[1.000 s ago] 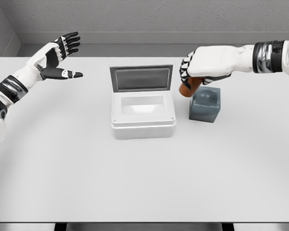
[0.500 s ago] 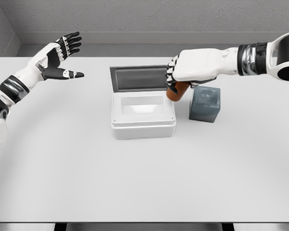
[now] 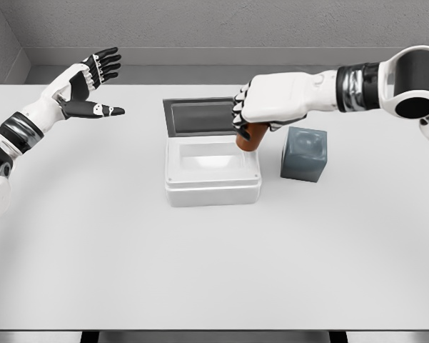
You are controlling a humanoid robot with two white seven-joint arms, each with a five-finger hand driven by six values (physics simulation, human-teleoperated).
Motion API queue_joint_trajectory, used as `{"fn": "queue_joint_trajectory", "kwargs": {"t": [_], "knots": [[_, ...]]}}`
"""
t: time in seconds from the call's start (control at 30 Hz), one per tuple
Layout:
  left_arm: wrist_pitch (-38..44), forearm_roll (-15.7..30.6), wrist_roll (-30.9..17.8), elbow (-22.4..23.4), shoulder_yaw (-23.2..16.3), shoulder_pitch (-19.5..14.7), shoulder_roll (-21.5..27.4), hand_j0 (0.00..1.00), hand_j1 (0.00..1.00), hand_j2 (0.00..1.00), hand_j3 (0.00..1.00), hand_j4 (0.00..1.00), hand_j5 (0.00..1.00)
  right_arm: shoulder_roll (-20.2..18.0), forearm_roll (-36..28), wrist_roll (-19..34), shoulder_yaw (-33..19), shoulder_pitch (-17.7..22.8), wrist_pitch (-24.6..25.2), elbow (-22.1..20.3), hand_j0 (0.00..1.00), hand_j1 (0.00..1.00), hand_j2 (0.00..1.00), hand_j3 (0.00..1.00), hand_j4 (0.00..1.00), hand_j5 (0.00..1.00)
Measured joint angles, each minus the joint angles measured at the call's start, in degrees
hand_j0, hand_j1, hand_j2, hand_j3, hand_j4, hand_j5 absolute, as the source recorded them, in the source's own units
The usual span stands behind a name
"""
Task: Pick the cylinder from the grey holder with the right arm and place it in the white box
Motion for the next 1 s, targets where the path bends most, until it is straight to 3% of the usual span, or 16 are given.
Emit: {"fn": "queue_joint_trajectory", "kwargs": {"t": [0.33,0.37,0.4,0.43,0.8,0.9,1.0], "knots": [[0.0,0.1,0.0,0.0,0.0,-0.1,0.0,1.00,1.00,1.00,1.00,1.00,1.00,2.1,0.7,0.0,0.3,-0.4,0.0,1.9,0.37,0.37,0.37,0.37,0.37,0.37],[0.0,0.1,0.0,0.0,0.0,-0.1,0.0,1.00,1.00,1.00,1.00,1.00,1.00,2.2,0.8,0.0,0.3,-0.4,0.0,2.0,0.45,0.45,0.45,0.45,0.45,0.45],[0.0,0.1,0.0,0.1,0.0,-0.1,0.0,1.00,1.00,1.00,1.00,1.00,1.00,2.3,0.8,0.0,0.3,-0.4,0.0,2.0,0.84,0.84,0.84,0.84,0.84,0.84],[0.0,0.1,0.0,0.1,0.0,-0.1,0.0,1.00,1.00,1.00,1.00,1.00,1.00,2.4,0.8,0.0,0.3,-0.4,0.0,2.1,1.00,1.00,1.00,1.00,1.00,1.00],[0.0,0.0,0.0,0.1,0.0,-0.1,-0.3,1.00,1.00,1.00,1.00,1.00,1.00,2.3,1.1,0.0,-0.1,-0.7,0.0,2.3,1.00,1.00,1.00,1.00,1.00,1.00],[0.0,0.0,0.0,-0.1,-0.4,-0.1,-1.2,1.00,1.00,1.00,1.00,1.00,1.00,-1.2,0.1,0.0,-0.5,-0.4,0.0,-0.9,1.00,1.00,1.00,1.00,1.00,1.00],[0.0,-0.1,0.0,-1.0,-1.8,0.0,-2.1,1.00,1.00,1.00,1.00,1.00,1.00,-8.0,-3.7,0.0,-2.7,0.9,0.0,-6.6,1.00,1.00,1.00,1.00,1.00,1.00]]}}
